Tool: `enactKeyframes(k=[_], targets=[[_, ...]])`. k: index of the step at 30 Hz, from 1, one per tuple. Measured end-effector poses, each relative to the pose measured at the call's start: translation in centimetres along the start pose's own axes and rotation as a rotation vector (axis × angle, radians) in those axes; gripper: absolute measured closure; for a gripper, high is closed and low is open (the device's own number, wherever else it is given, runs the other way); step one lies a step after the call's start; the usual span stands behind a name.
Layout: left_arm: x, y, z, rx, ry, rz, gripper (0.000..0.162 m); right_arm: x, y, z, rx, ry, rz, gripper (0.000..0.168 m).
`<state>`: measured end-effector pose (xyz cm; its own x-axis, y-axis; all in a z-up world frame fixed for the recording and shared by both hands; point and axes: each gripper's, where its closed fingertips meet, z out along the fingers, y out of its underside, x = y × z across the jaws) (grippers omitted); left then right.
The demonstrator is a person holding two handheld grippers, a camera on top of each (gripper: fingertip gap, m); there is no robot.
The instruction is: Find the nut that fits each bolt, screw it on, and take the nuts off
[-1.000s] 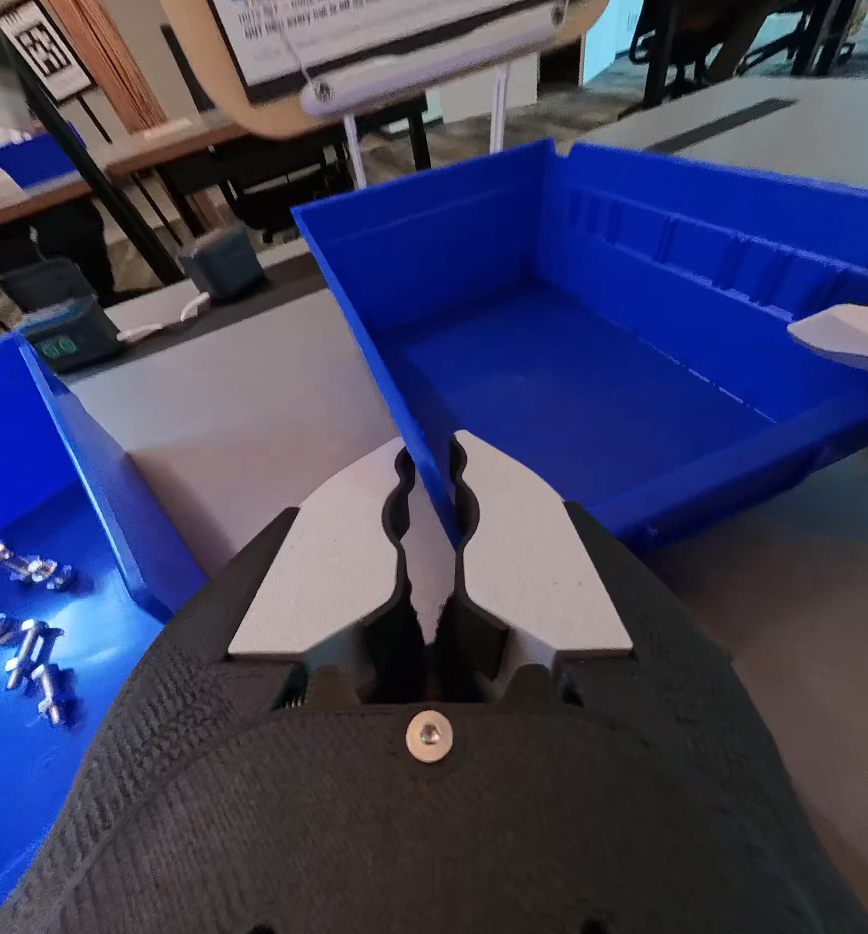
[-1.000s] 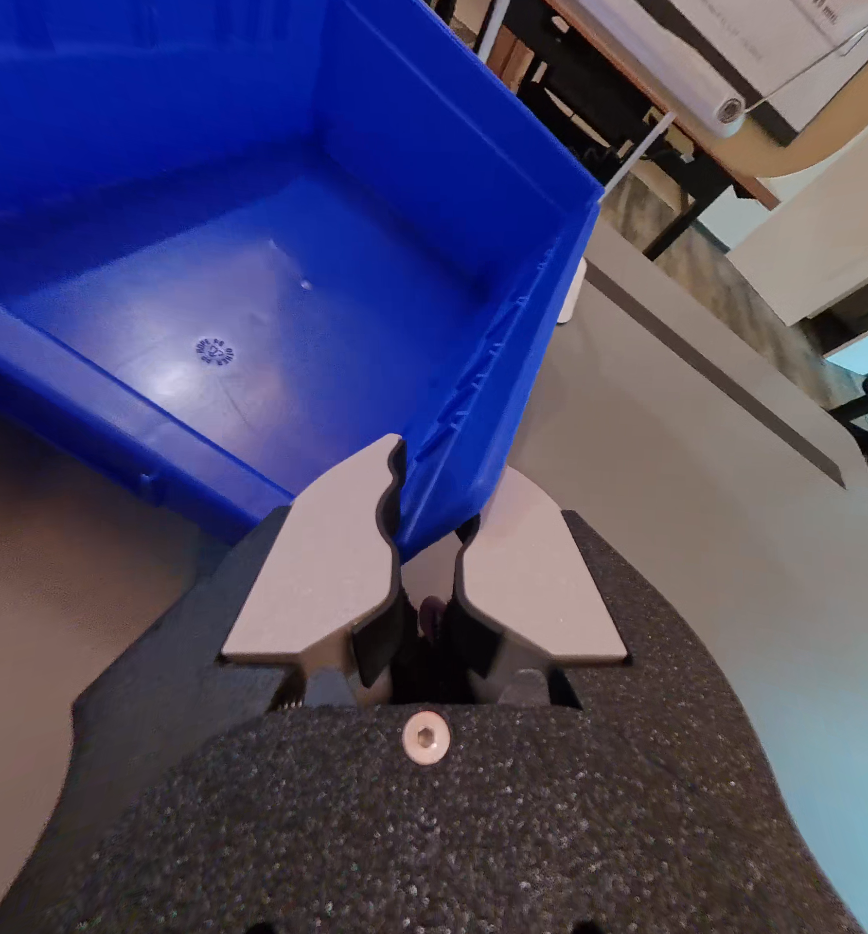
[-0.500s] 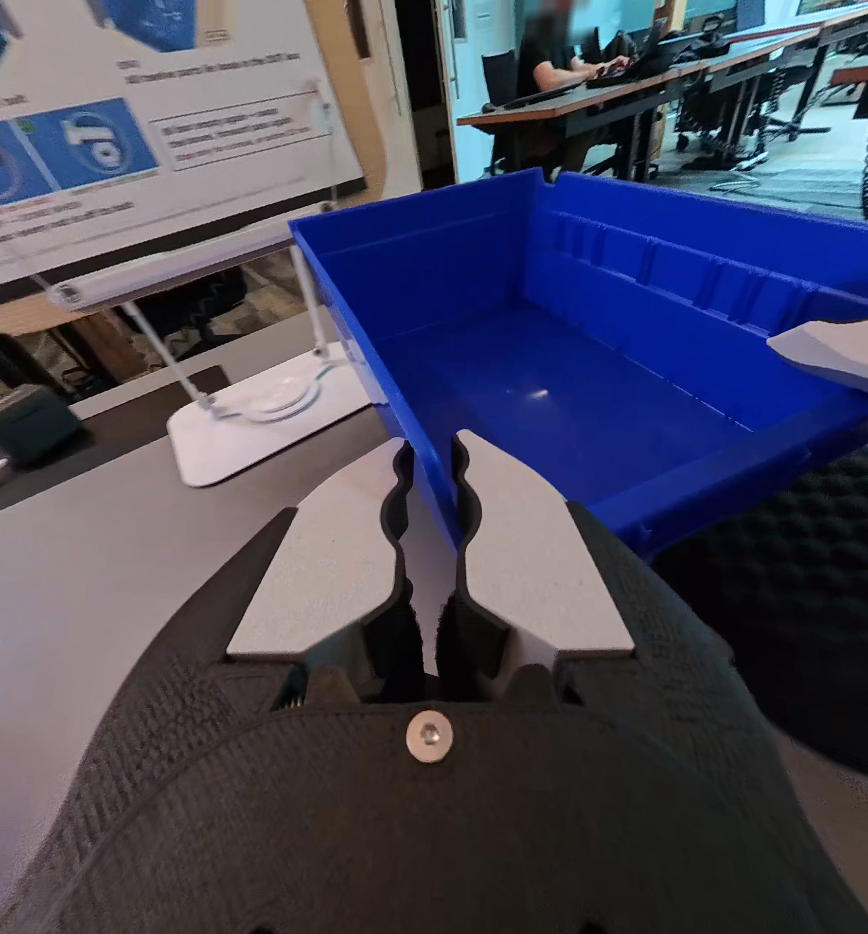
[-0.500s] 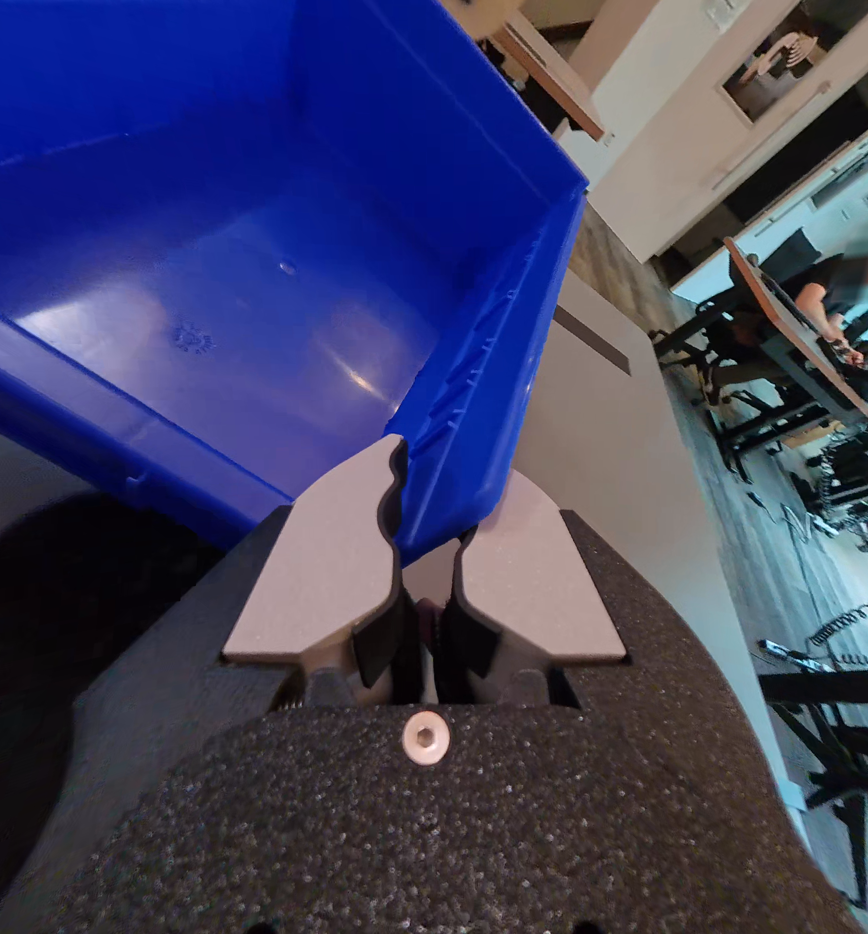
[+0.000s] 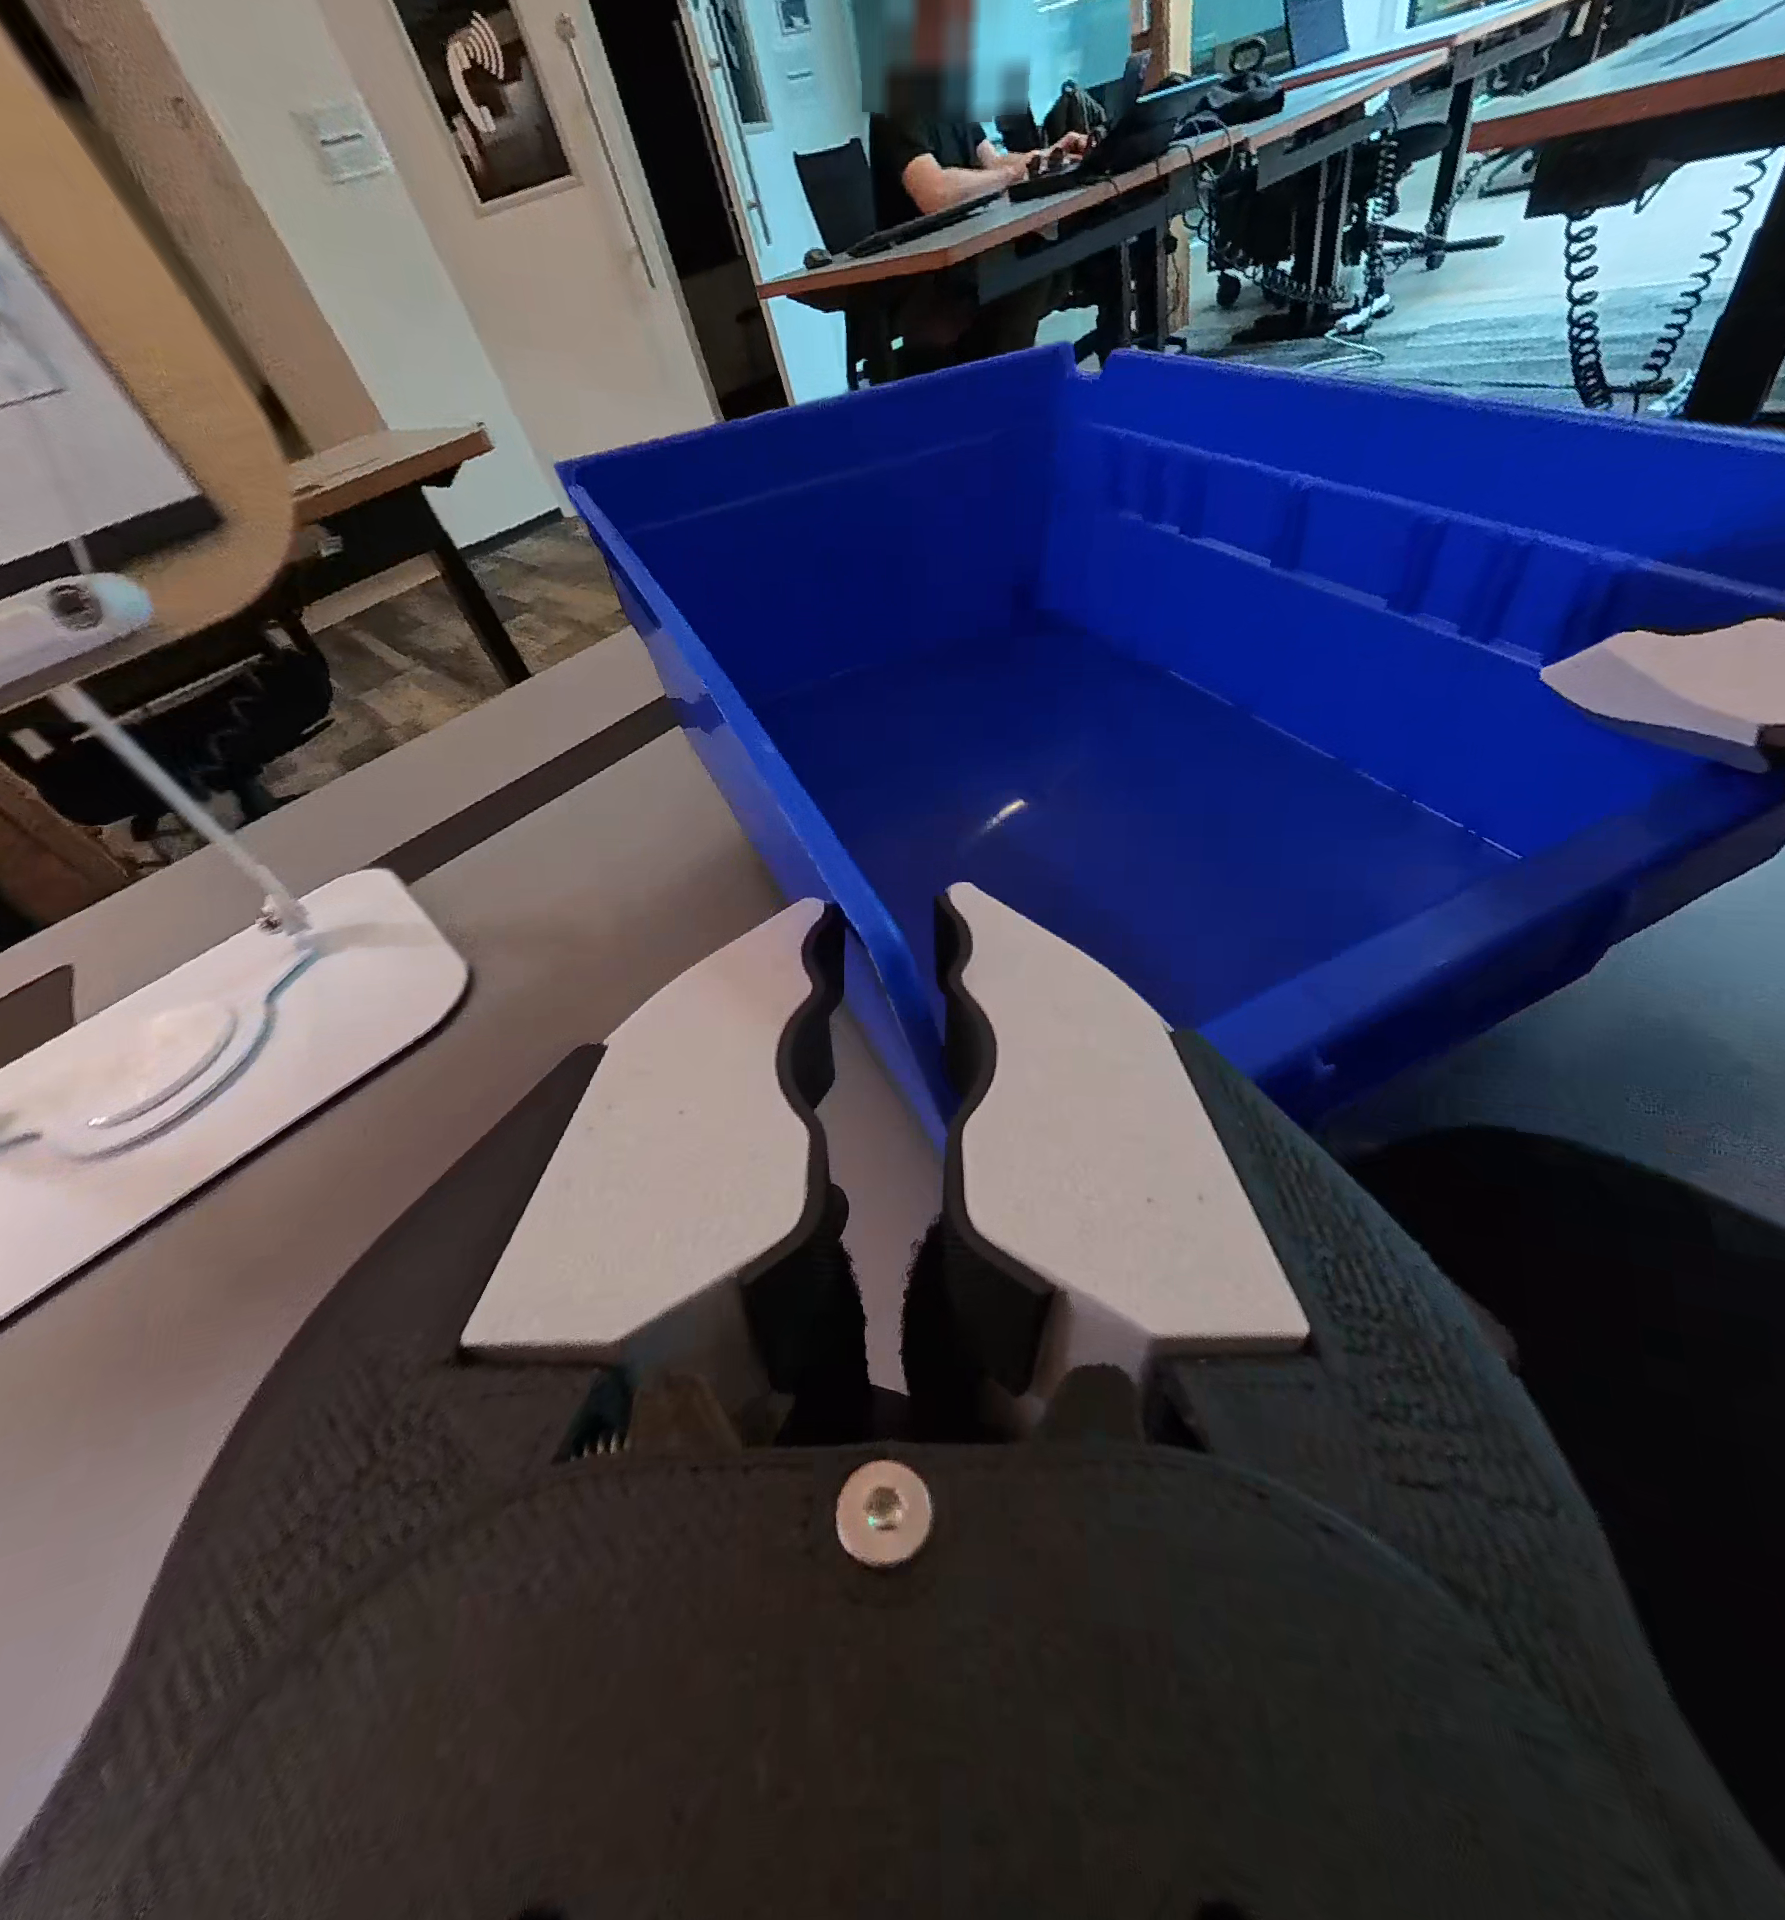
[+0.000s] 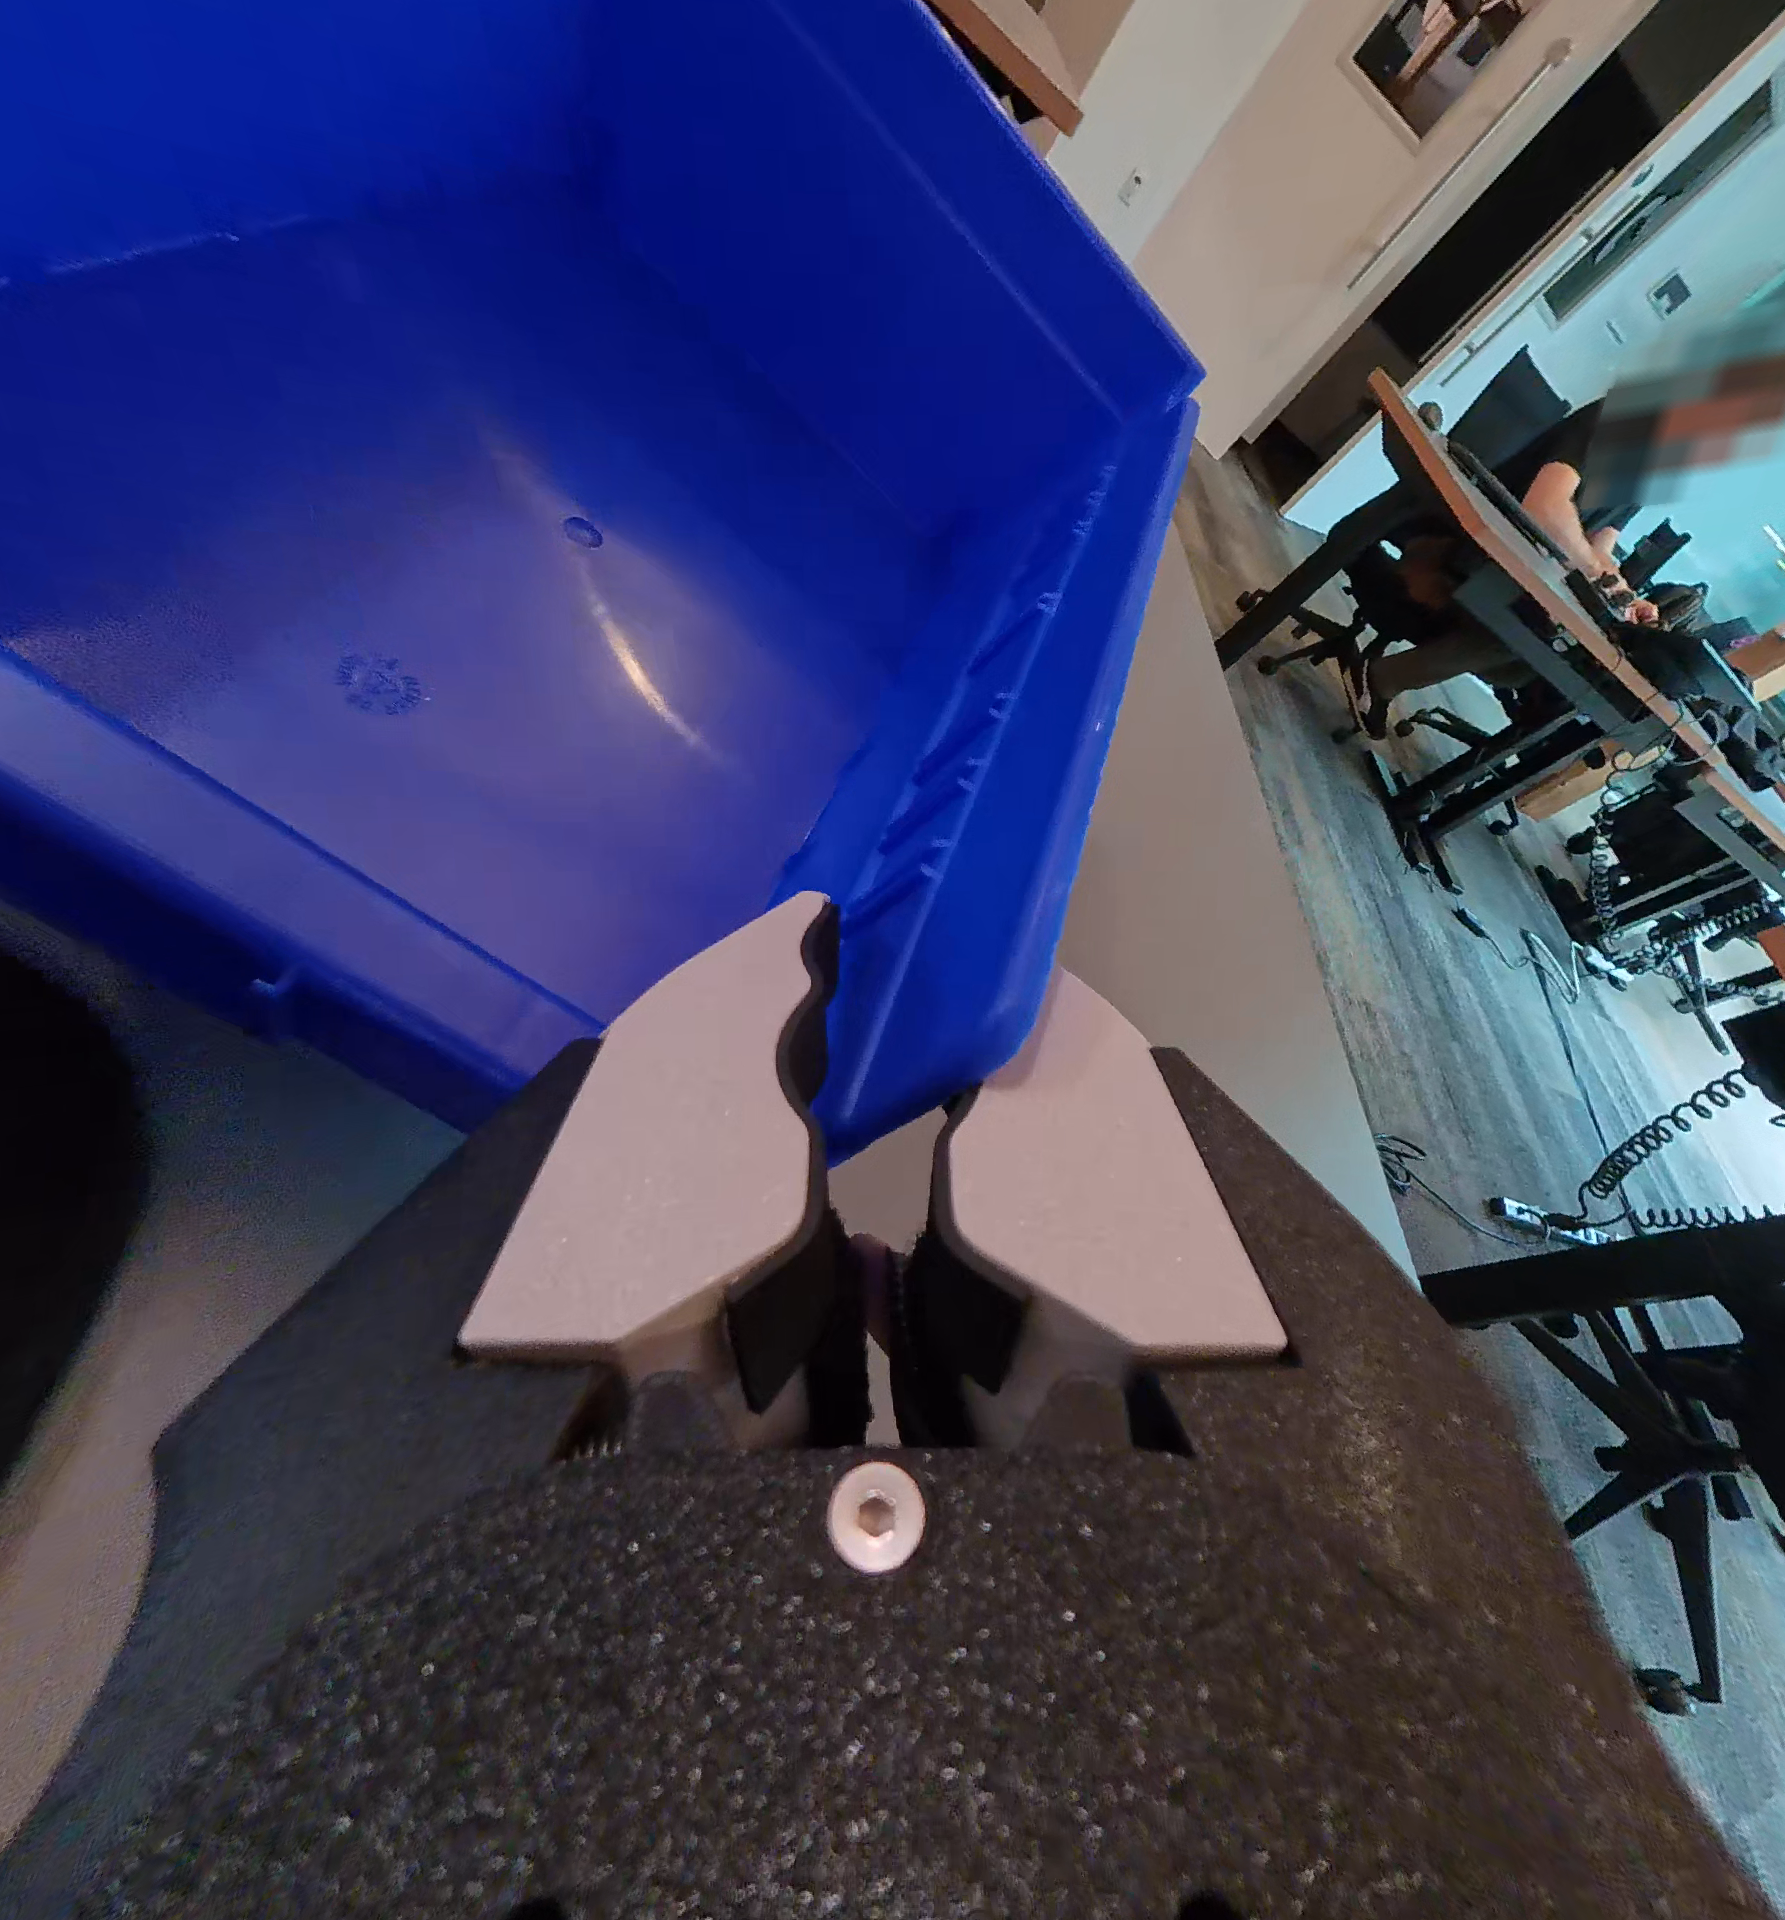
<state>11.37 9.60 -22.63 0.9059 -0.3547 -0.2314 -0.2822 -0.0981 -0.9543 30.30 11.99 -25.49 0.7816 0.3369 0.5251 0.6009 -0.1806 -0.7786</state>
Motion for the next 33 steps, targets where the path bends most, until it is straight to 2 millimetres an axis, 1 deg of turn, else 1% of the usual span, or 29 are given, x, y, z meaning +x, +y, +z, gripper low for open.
enactKeyframes(k=[3, 6, 9, 13, 16, 22, 23, 24, 26, 28, 29, 30, 32, 33], targets=[[1.9, -0.1, 1.3, -0.008, 0.019, 0.018, 0.143, 1.6, 1.5, 0.6, 0.008, -0.01, -0.002, 0.153], [4.0, 0.0, 2.0, -0.017, 0.062, 0.031, 0.139, 3.0, 2.7, 1.1, 0.019, -0.034, -0.009, 0.153], [5.4, -0.1, 2.4, -0.026, 0.093, 0.047, 0.136, 4.0, 3.6, 1.5, 0.019, -0.068, -0.019, 0.153], [6.5, 0.0, 3.0, -0.058, 0.124, 0.066, 0.133, 4.8, 4.2, 2.3, 0.016, -0.106, -0.042, 0.153], [7.2, 0.8, 3.4, -0.117, 0.17, 0.071, 0.129, 5.3, 4.6, 2.8, 0.01, -0.12, -0.062, 0.153], [8.0, 1.3, 3.5, -0.154, 0.24, 0.075, 0.124, 5.8, 4.9, 3.1, 0.01, -0.134, -0.044, 0.153], [7.7, 1.1, 3.4, -0.142, 0.23, 0.062, 0.113, 5.8, 4.9, 3.1, 0.005, -0.143, -0.028, 0.152], [7.2, 0.9, 3.1, -0.128, 0.212, 0.049, 0.106, 5.8, 5.0, 3.1, 0.0, -0.151, -0.018, 0.145], [6.4, 0.9, 2.3, -0.118, 0.209, 0.021, 0.094, 6.1, 4.8, 2.8, 0.011, -0.141, 0.007, 0.122], [5.2, 0.8, 0.8, -0.082, 0.218, 0.002, 0.089, 6.4, 4.6, 2.2, 0.024, -0.152, 0.05, 0.096], [4.3, 0.8, -0.1, -0.066, 0.216, -0.011, 0.089, 6.6, 4.7, 1.9, 0.02, -0.152, 0.07, 0.085], [3.4, 0.8, -1.1, -0.058, 0.215, -0.023, 0.089, 6.7, 4.7, 1.5, 0.015, -0.149, 0.085, 0.078], [1.3, 0.6, -3.9, -0.029, 0.219, -0.059, 0.089, 7.1, 4.8, 0.4, 0.006, -0.124, 0.102, 0.067], [-0.2, 0.5, -5.5, -0.014, 0.203, -0.08, 0.09, 7.2, 4.7, -0.3, 0.001, -0.101, 0.107, 0.064]])
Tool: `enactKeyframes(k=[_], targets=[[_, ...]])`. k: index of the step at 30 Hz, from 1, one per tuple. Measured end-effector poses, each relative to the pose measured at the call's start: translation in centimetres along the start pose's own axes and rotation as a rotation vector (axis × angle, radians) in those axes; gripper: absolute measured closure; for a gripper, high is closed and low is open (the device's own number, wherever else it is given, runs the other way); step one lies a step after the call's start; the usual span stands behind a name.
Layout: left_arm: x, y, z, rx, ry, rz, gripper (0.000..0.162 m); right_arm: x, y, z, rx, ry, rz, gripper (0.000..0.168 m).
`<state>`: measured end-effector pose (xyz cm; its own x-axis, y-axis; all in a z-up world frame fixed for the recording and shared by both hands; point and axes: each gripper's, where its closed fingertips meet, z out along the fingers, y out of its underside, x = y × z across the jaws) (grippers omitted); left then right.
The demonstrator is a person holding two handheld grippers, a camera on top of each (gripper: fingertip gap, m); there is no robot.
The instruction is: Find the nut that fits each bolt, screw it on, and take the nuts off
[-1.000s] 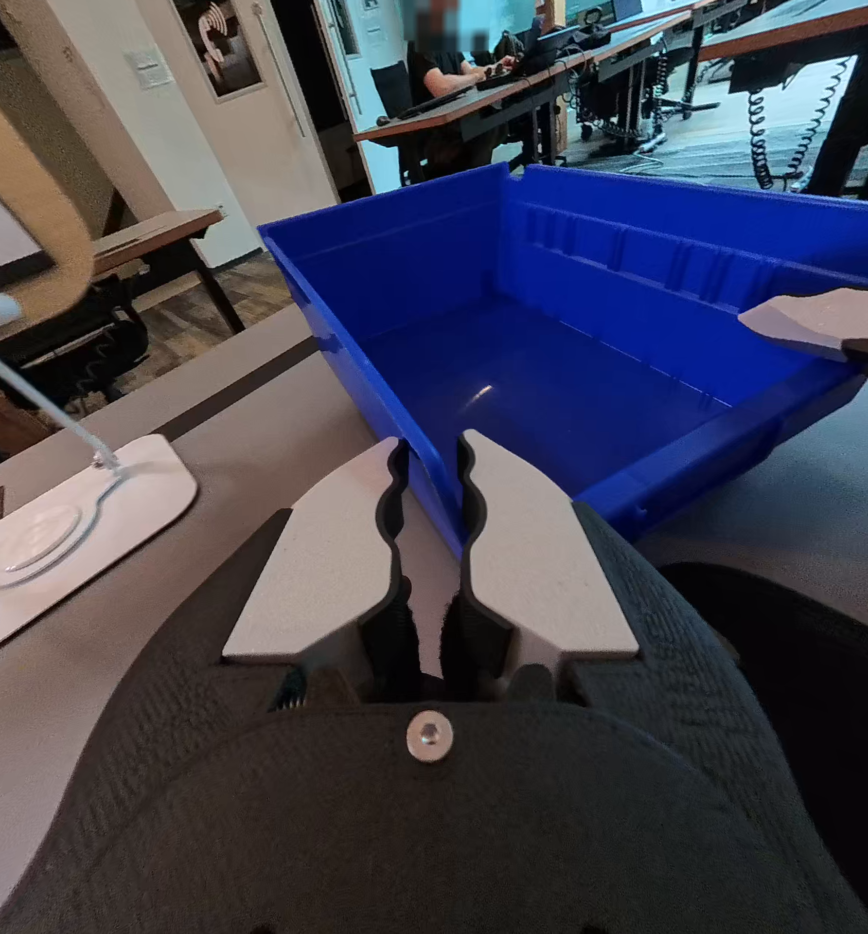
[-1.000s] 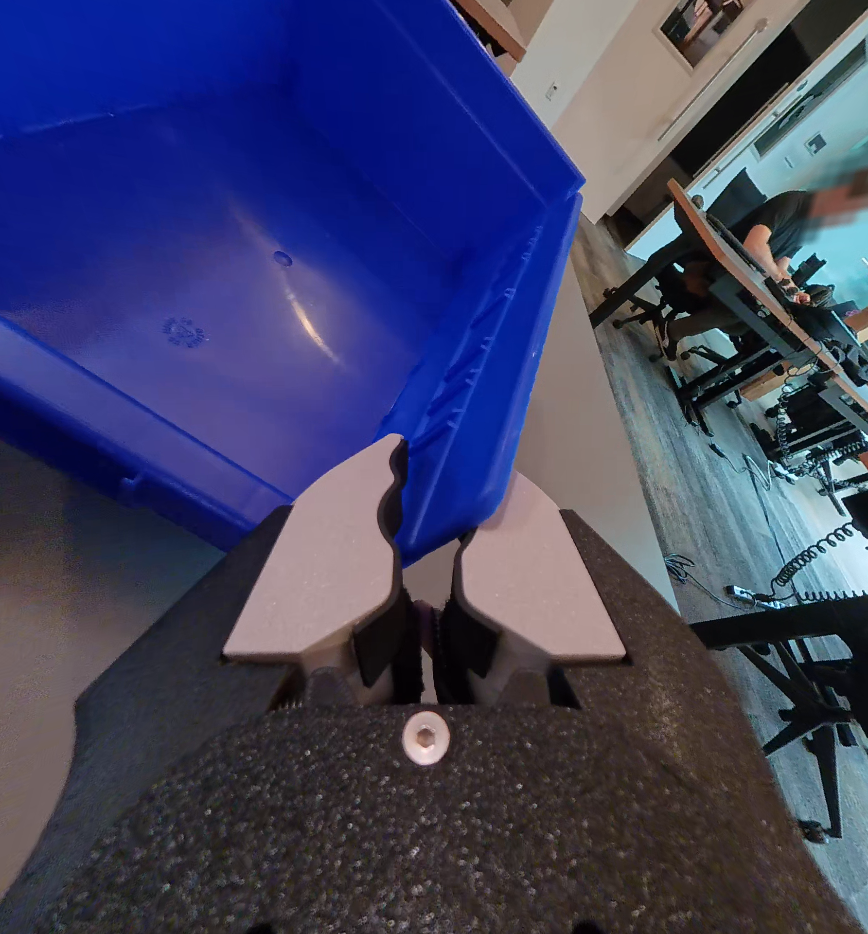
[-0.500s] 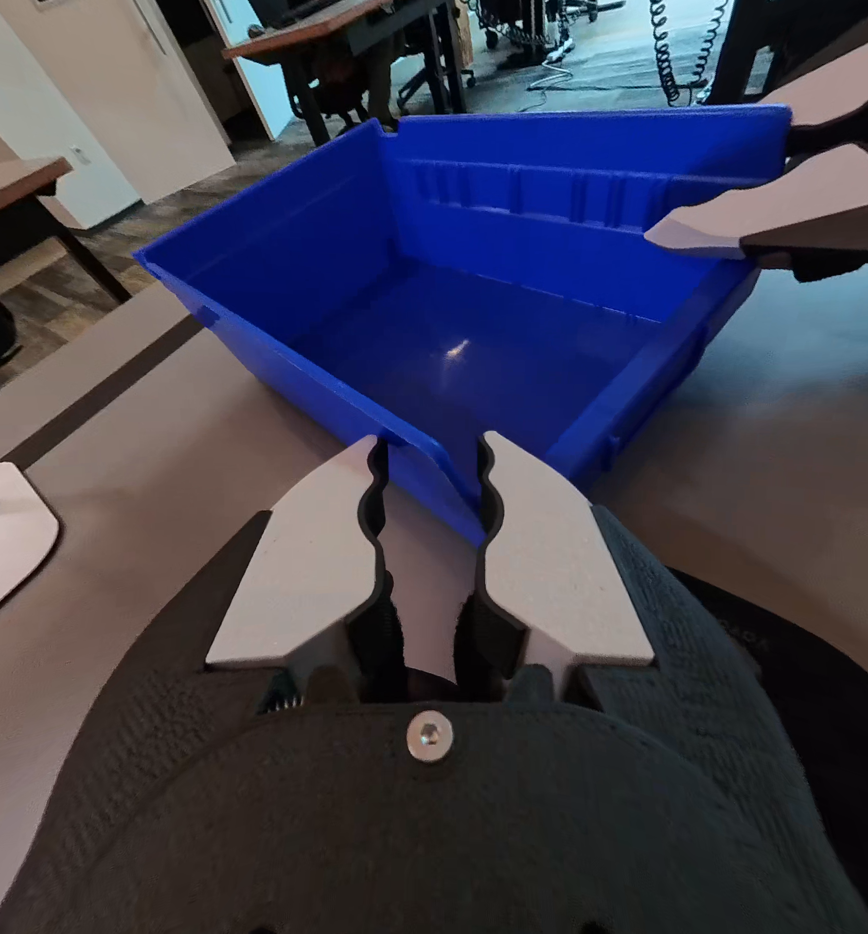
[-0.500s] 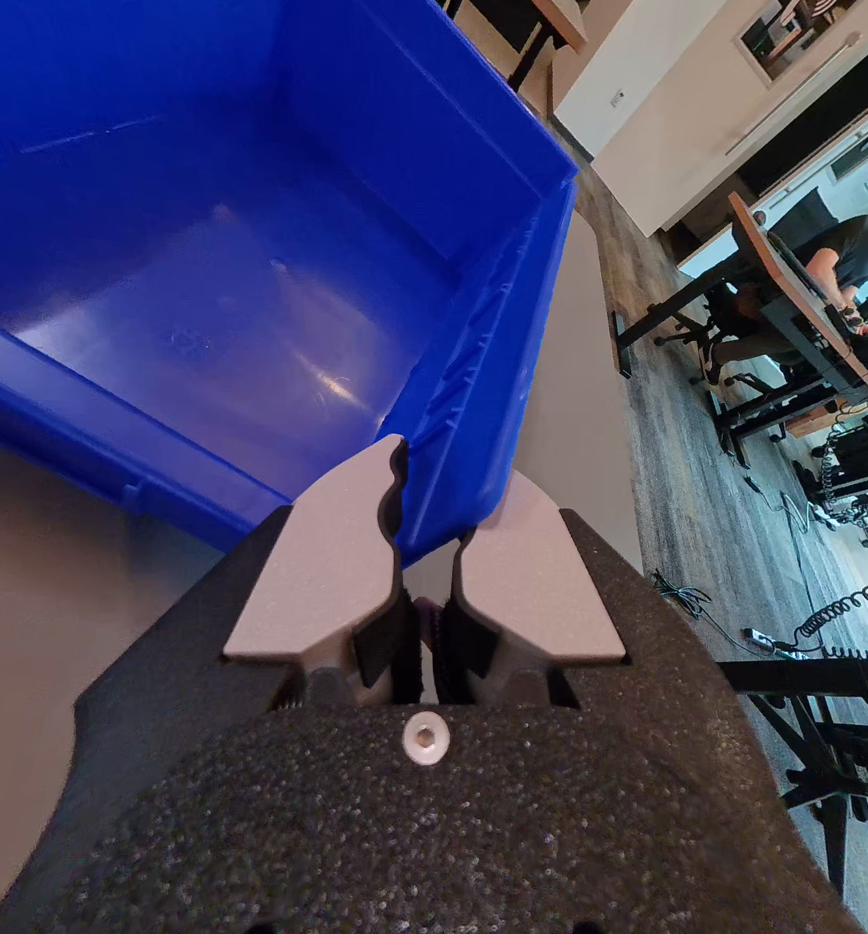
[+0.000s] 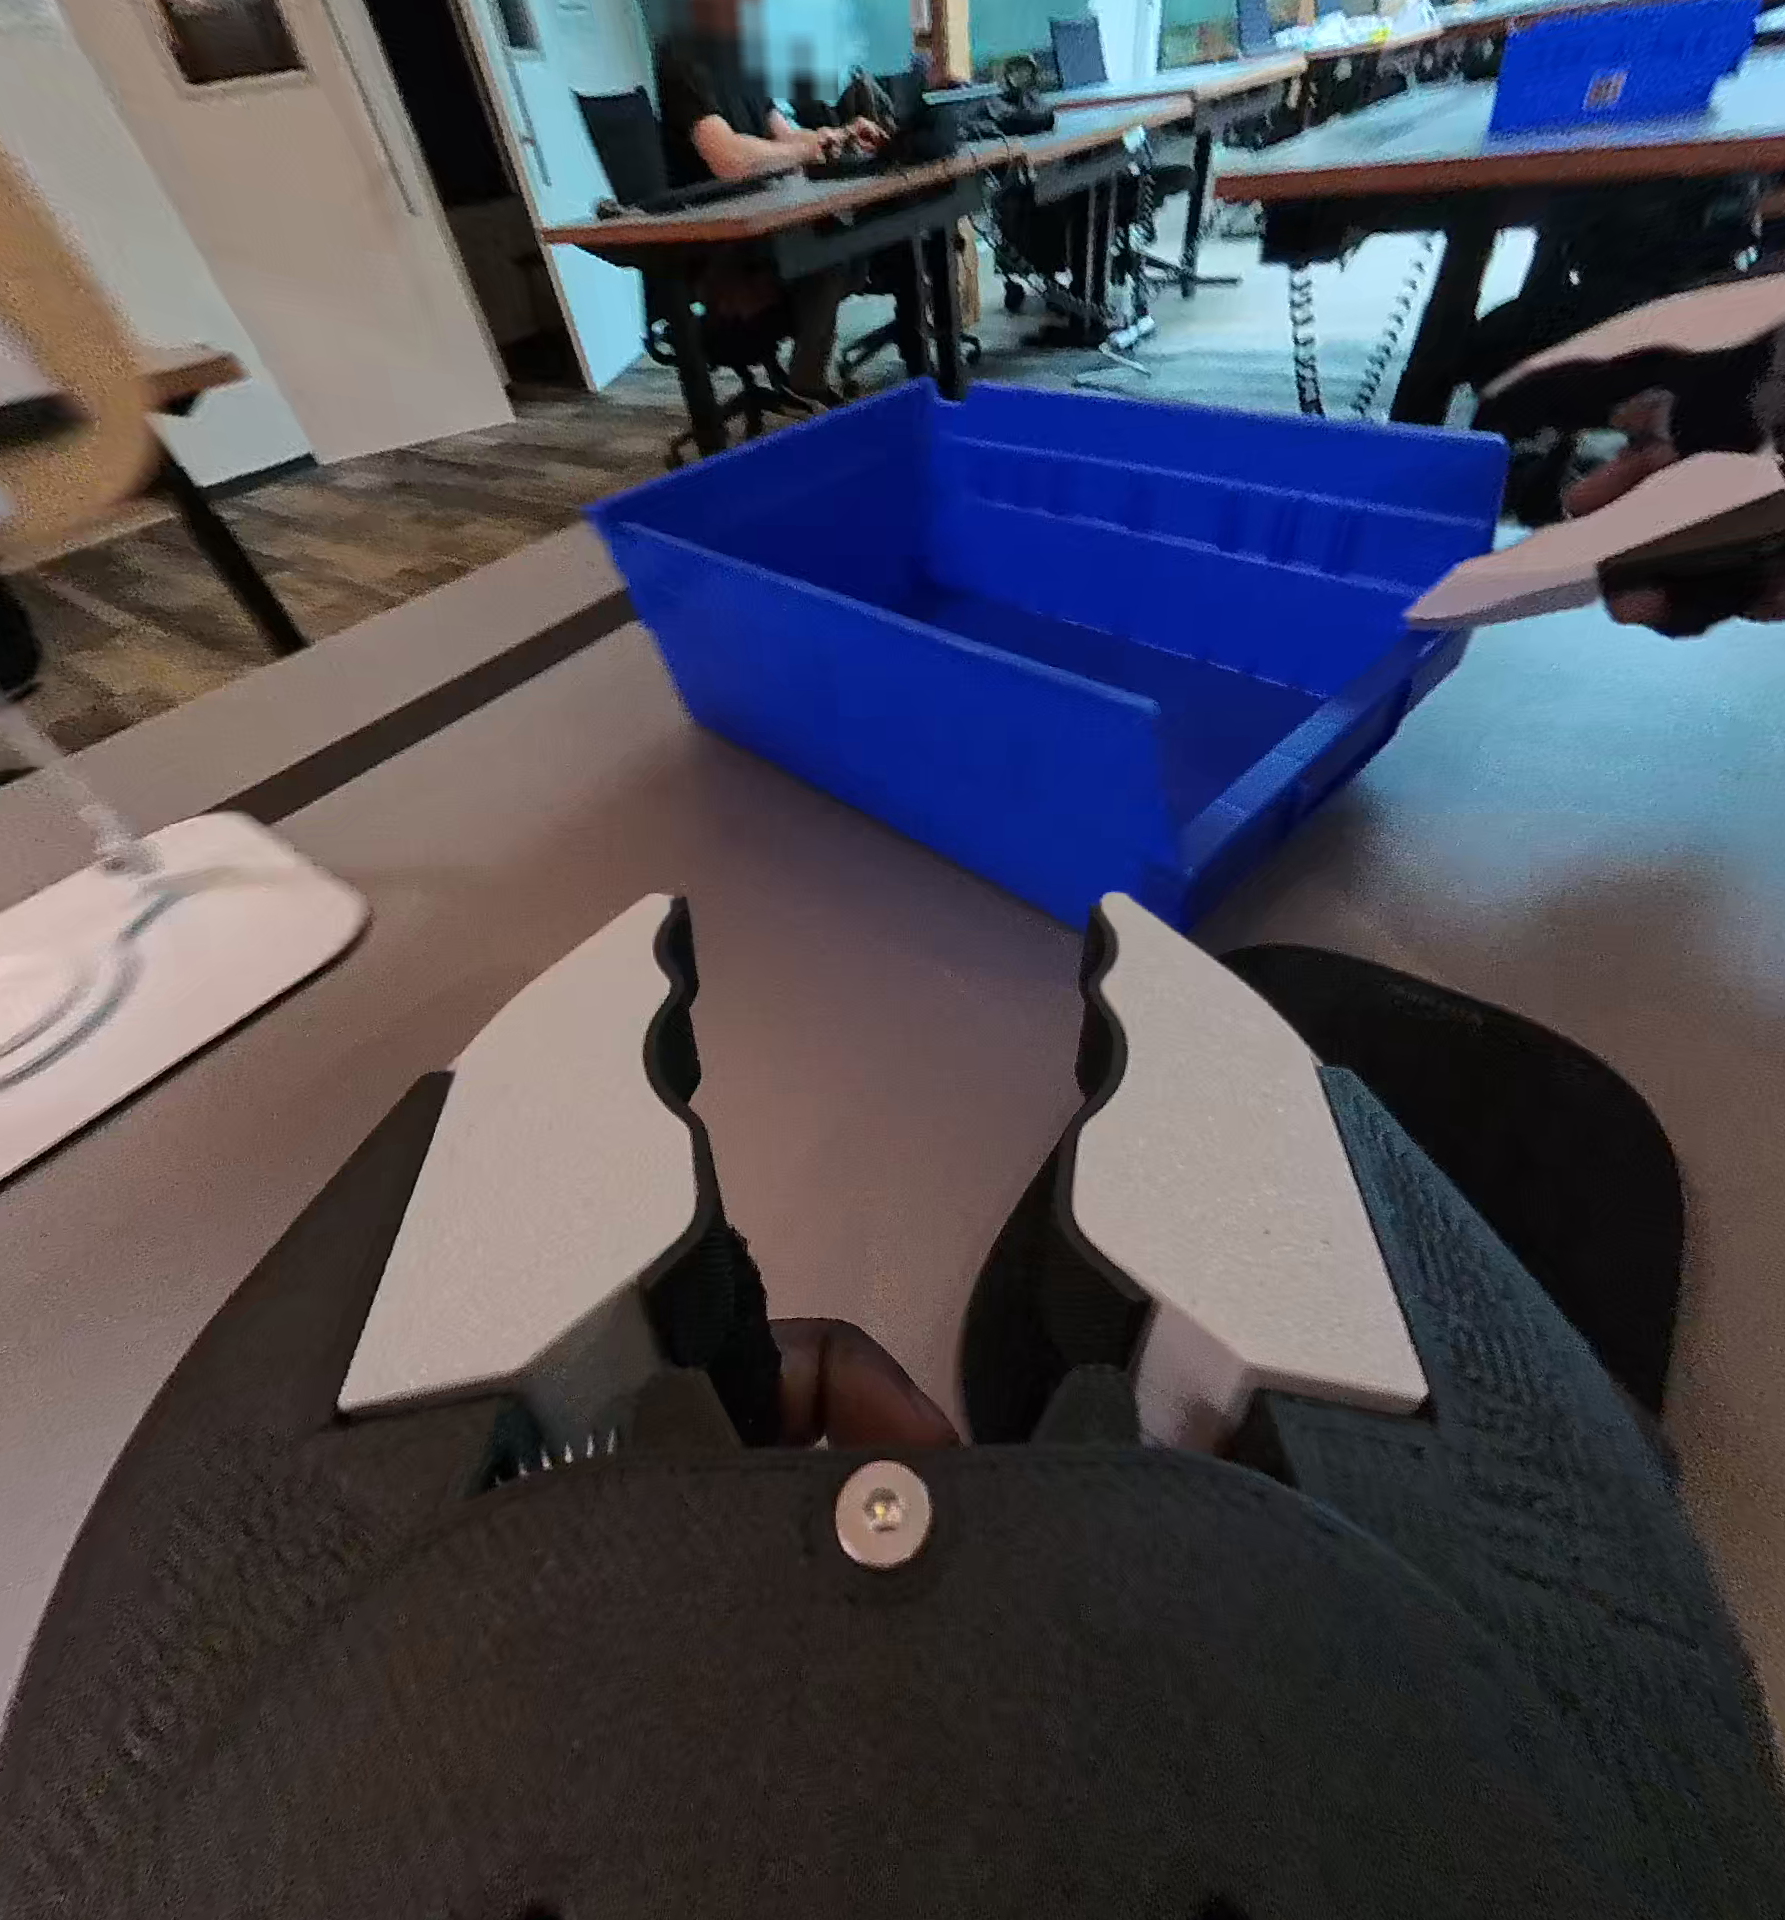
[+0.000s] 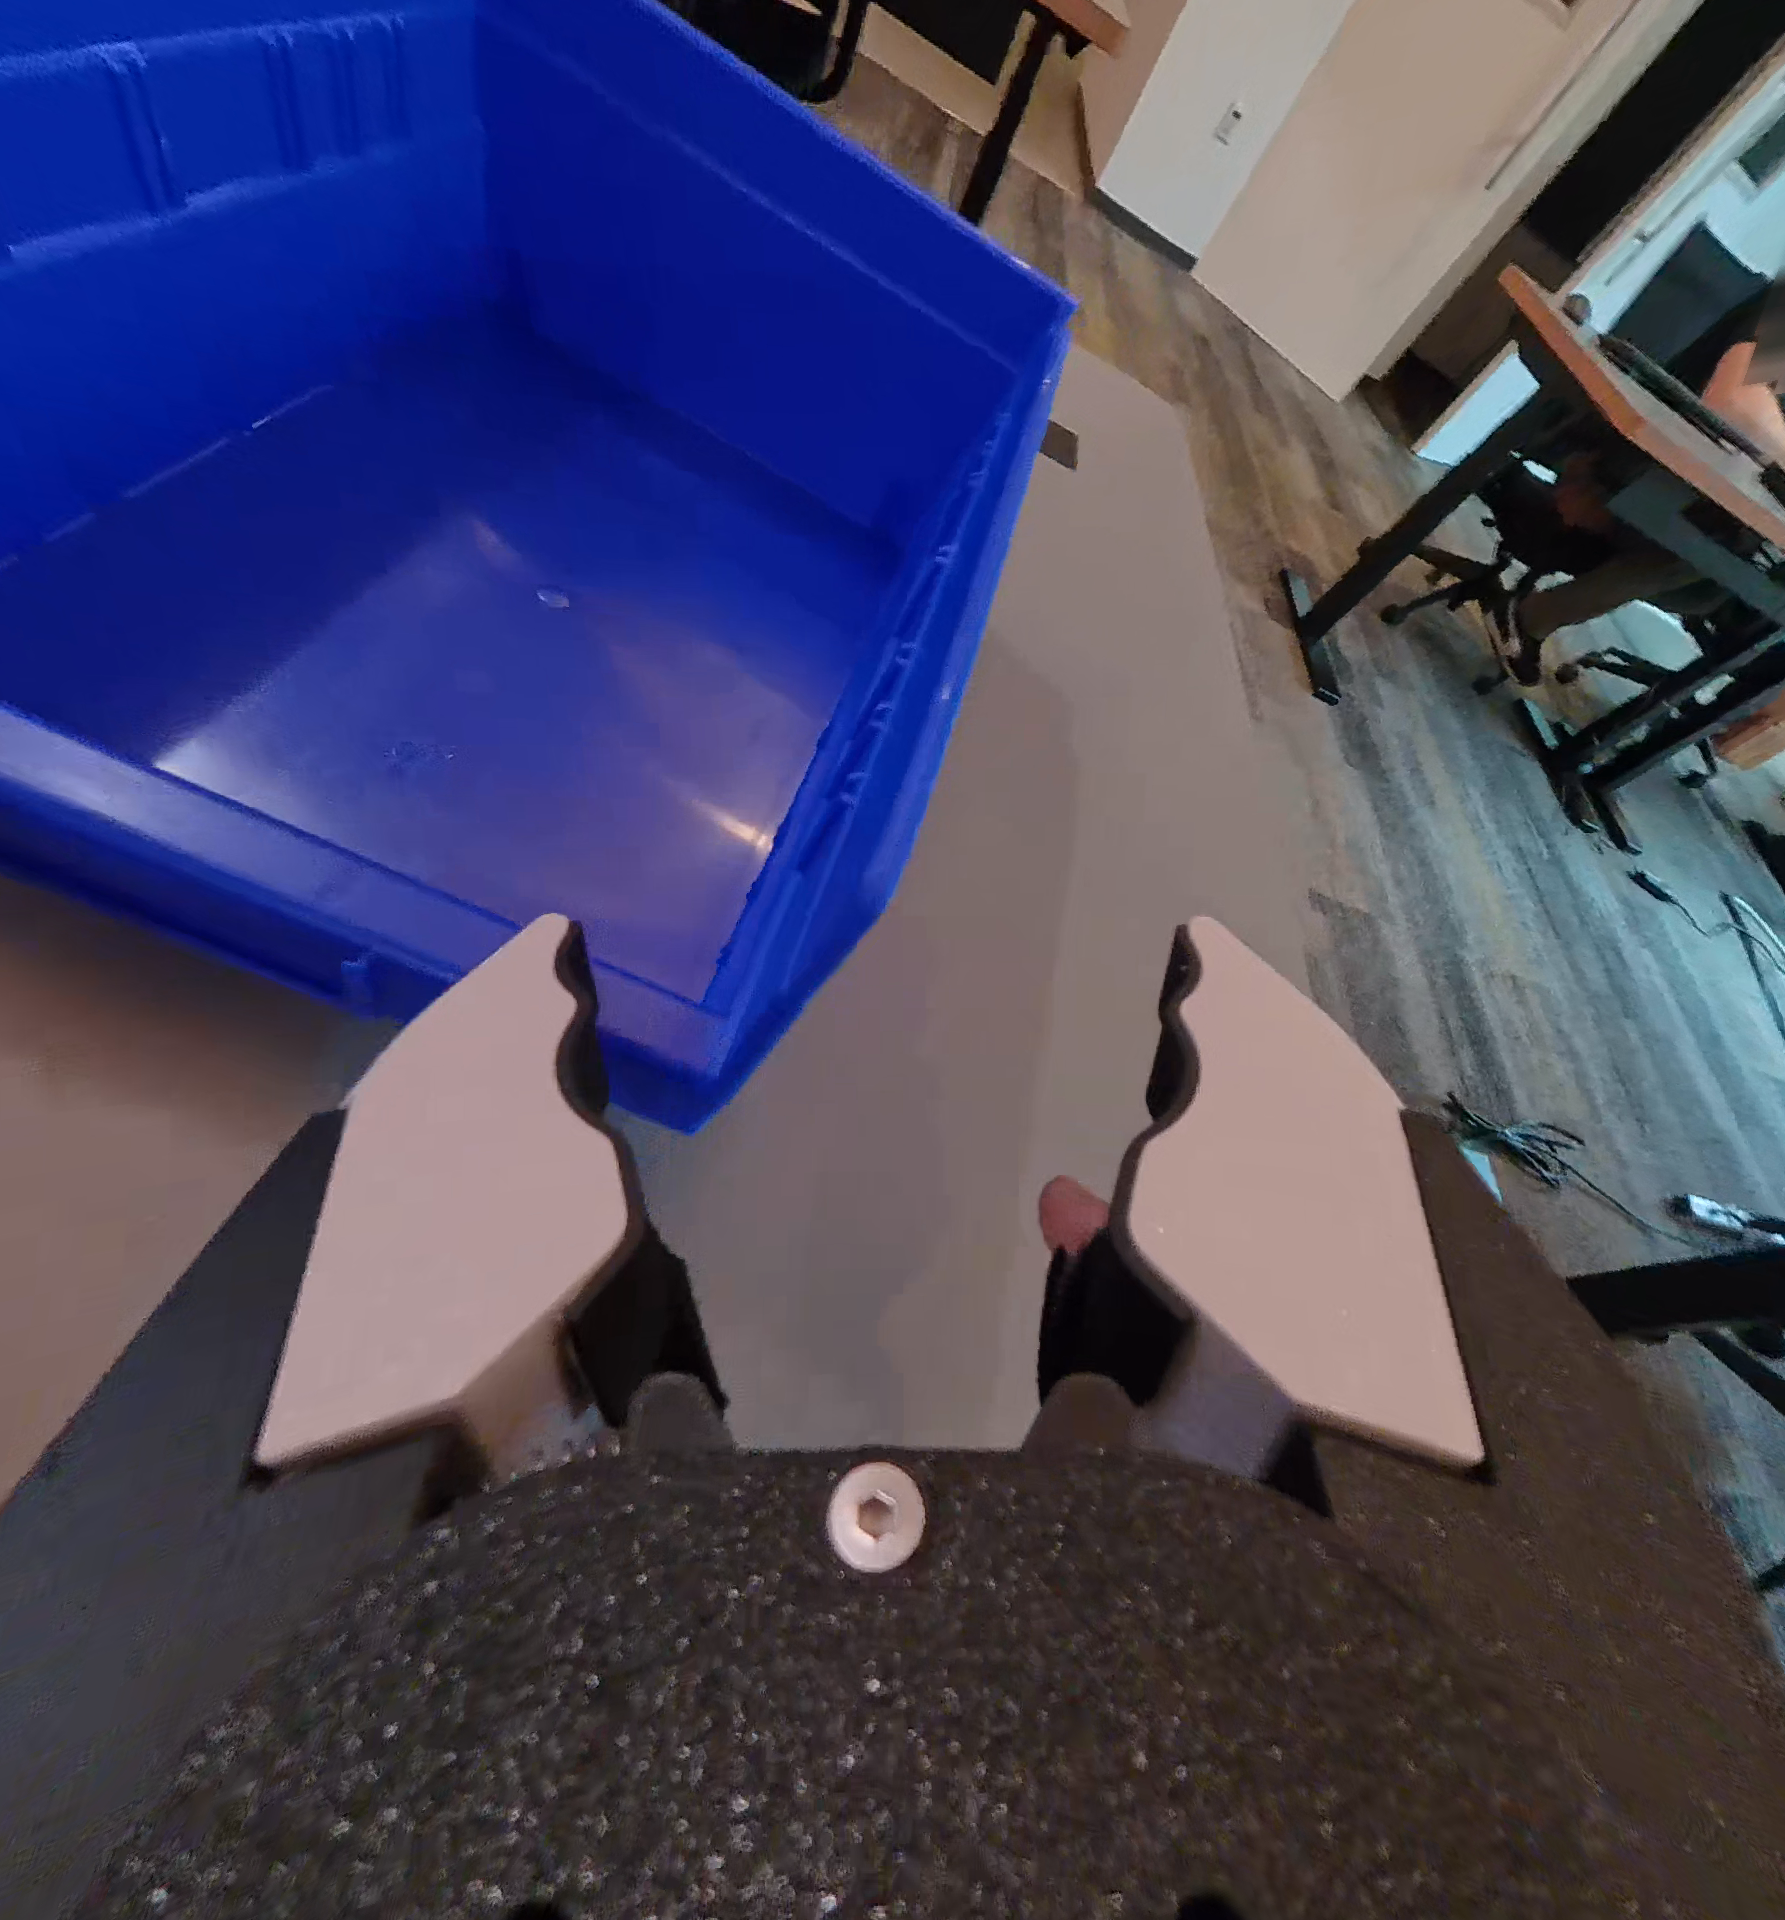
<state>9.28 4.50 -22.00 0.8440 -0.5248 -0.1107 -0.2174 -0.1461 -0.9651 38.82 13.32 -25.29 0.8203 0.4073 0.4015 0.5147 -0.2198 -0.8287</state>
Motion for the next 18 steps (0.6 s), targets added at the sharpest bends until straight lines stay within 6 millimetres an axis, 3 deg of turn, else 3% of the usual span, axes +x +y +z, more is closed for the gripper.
enactKeyframes(k=[4, 9, 11, 13, 18], targets=[[-7.8, -0.4, -8.4, 0.043, -0.223, -0.022, 0.092, -1.3, -2.4, -2.9, 0.08, 0.076, 0.069, 0.064], [-19.8, 2.2, -21.5, -0.008, -0.752, 0.023, 0.093, -8.2, -8.9, -4.5, 0.276, -0.1, 0.302, 0.09], [-23.4, 3.4, -24.9, -0.07, -0.874, 0.034, 0.094, -11.1, -10.7, -3.7, 0.264, -0.178, 0.325, 0.091], [-25.2, 5.3, -26.9, -0.139, -0.895, -0.031, 0.094, -13.9, -11.4, -2.5, 0.2, -0.231, 0.303, 0.085], [-25.6, 9.0, -29.5, -0.242, -0.894, -0.052, 0.096, -16.9, -11.3, 0.1, 0.103, -0.173, 0.257, 0.081]])
